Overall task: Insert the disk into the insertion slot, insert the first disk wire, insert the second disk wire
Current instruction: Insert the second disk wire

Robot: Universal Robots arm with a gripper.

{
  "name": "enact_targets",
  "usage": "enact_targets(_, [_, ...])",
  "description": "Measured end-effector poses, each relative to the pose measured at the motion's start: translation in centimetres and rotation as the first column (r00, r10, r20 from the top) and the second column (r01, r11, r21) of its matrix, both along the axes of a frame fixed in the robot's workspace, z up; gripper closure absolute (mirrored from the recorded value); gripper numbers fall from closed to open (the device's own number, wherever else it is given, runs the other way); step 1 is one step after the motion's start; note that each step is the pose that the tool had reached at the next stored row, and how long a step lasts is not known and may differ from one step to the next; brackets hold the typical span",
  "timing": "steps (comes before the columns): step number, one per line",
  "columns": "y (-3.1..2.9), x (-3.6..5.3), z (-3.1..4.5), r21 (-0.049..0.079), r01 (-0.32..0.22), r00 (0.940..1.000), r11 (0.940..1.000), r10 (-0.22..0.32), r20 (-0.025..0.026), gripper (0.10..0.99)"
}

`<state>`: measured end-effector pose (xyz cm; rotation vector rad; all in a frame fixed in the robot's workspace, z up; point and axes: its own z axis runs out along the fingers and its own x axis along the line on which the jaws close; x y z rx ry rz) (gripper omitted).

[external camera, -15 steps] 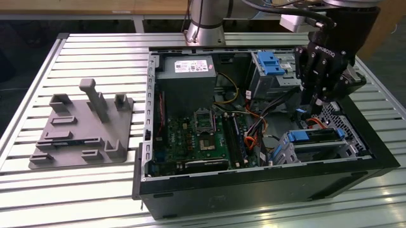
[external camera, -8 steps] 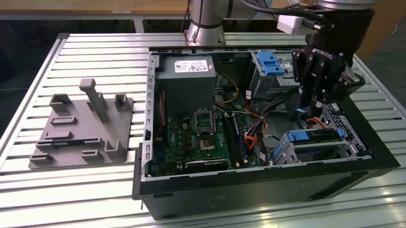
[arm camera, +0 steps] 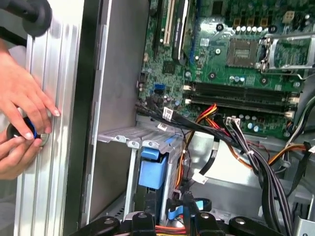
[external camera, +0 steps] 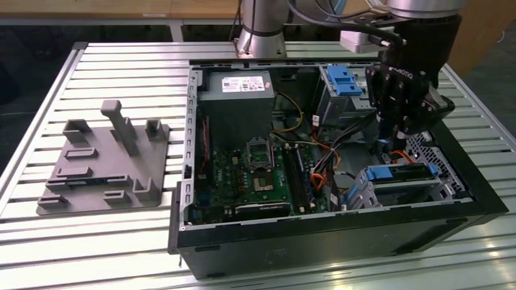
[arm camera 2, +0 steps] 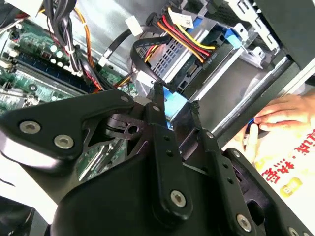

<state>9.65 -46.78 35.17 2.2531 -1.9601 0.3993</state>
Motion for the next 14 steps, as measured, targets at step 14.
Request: enact_targets(14, [0.36,0.01,-0.54,-0.005,0.039,0.9992,0.9992,-0.039,0.004,0.729])
